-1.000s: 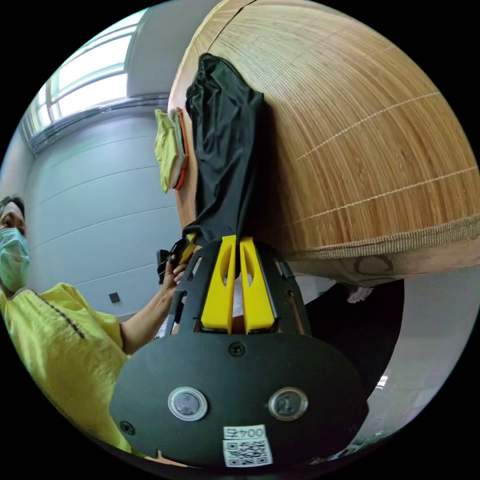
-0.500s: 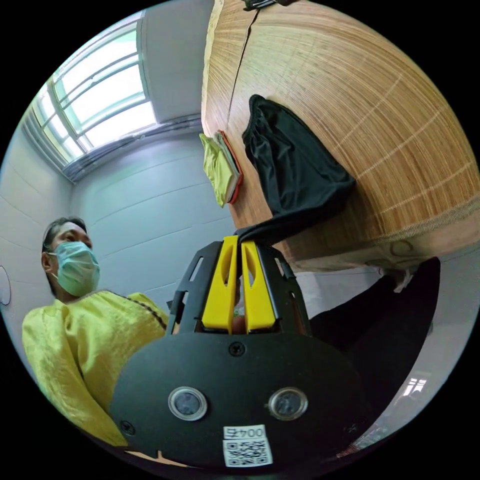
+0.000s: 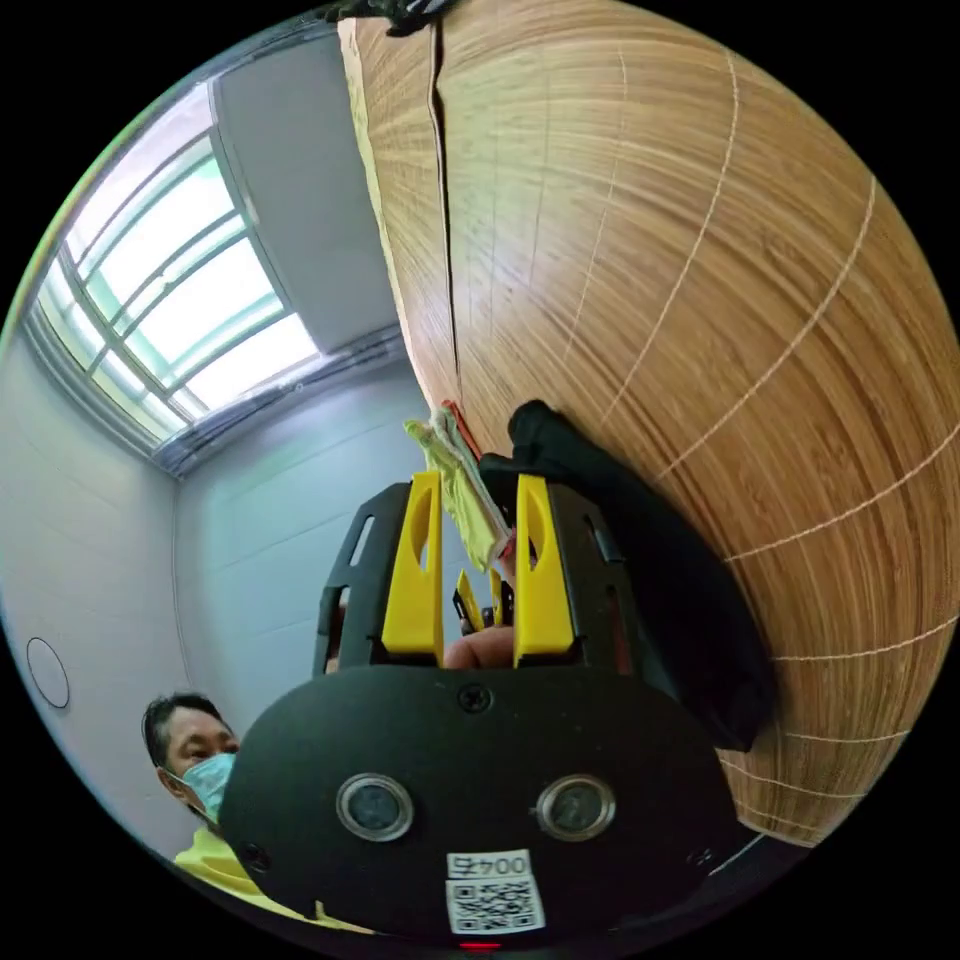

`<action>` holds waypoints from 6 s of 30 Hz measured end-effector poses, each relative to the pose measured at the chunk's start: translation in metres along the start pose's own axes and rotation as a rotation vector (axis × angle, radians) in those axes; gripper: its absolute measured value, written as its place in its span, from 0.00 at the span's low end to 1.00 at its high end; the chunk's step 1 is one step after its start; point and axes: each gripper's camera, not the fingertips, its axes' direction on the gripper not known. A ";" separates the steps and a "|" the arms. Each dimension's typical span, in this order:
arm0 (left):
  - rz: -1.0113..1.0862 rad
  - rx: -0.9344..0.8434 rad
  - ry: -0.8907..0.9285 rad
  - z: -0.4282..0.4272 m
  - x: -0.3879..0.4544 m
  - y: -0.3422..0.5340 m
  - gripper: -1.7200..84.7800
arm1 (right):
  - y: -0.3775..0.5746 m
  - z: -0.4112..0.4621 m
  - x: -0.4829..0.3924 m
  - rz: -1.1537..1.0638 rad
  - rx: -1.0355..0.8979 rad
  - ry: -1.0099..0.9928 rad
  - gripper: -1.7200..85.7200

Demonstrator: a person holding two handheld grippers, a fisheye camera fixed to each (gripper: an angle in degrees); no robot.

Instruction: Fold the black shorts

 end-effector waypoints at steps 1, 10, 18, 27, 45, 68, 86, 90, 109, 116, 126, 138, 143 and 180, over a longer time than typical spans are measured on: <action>0.034 0.010 -0.013 -0.004 0.007 0.003 0.10 | 0.008 -0.006 -0.011 -0.059 0.008 0.005 0.15; 0.413 -0.169 -0.545 -0.033 0.058 0.096 0.07 | 0.099 -0.048 -0.018 -0.275 -0.001 0.371 0.10; 0.853 -0.256 -1.180 0.030 0.120 0.169 0.03 | 0.153 0.045 -0.113 -0.656 -0.157 1.251 0.02; 1.004 -0.323 -1.444 0.081 0.141 0.205 0.03 | 0.254 0.060 -0.065 -0.757 -0.282 1.528 0.01; 0.984 -0.374 -1.217 0.079 0.192 0.161 0.16 | 0.220 0.028 -0.081 -0.828 -0.319 1.118 0.14; 1.005 -0.512 -1.103 0.054 0.216 0.090 0.03 | 0.189 -0.024 -0.088 -0.906 -0.419 1.127 0.02; 1.030 -0.301 -1.041 0.099 0.259 -0.005 0.11 | 0.087 -0.016 -0.162 -0.992 -0.257 1.058 0.15; 1.058 -0.320 -1.069 0.119 0.257 -0.023 0.12 | 0.062 0.004 -0.171 -1.060 -0.353 1.101 0.15; 0.979 -0.140 -1.060 0.095 0.269 -0.024 0.03 | 0.049 -0.005 -0.196 -1.134 -0.441 0.949 0.03; 0.891 -0.081 -1.120 0.093 0.232 -0.045 0.03 | 0.007 0.025 -0.169 -1.024 -0.407 1.027 0.05; 0.738 0.038 -1.004 0.069 0.225 -0.056 0.05 | 0.039 -0.023 -0.163 -0.966 -0.211 0.989 0.03; 0.896 -0.152 -1.026 0.153 0.215 -0.059 0.02 | 0.038 0.025 -0.140 -1.009 -0.388 1.002 0.05; 0.951 -0.095 -0.994 0.122 0.239 -0.025 0.02 | 0.107 -0.056 -0.136 -1.064 -0.377 1.011 0.08; 0.819 -0.257 -1.033 0.179 0.165 -0.089 0.15 | 0.009 -0.009 -0.118 -0.809 -0.254 0.869 0.15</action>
